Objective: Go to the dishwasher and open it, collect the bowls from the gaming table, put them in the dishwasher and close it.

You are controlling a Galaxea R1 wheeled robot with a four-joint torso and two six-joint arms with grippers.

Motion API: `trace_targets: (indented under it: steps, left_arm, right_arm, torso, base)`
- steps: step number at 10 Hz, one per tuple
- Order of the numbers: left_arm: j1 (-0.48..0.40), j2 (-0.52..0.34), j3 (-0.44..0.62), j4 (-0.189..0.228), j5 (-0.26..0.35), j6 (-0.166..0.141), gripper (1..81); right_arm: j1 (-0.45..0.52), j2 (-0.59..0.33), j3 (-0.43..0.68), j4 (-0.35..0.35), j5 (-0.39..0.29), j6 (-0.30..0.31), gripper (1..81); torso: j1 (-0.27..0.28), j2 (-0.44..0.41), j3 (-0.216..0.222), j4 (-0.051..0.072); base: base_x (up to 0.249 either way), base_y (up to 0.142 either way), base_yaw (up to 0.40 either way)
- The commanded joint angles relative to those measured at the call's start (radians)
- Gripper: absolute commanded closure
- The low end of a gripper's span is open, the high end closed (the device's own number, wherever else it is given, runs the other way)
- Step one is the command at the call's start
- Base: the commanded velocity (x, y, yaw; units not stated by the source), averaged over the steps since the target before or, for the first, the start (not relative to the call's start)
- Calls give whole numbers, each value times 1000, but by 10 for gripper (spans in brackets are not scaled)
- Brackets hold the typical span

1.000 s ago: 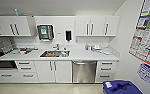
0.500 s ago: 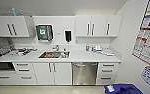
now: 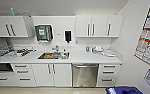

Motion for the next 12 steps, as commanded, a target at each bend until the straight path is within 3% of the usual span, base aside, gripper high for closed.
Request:
trace_targets:
  steps: [1, 12]
  left_arm:
    - [-41, -15, 10, 14, 42, 4, 10]
    - [-41, -4, 10, 14, 29, 4, 10]
  right_arm:
    - [43, -20, 13, -11, -56, -4, 10]
    - [42, -21, 12, -10, -56, -4, 10]
  torso:
    - [0, 0, 0, 0]
    - [0, 0, 0, 0]
  base:
    - [95, 0, 0]
    - [92, 0, 0]
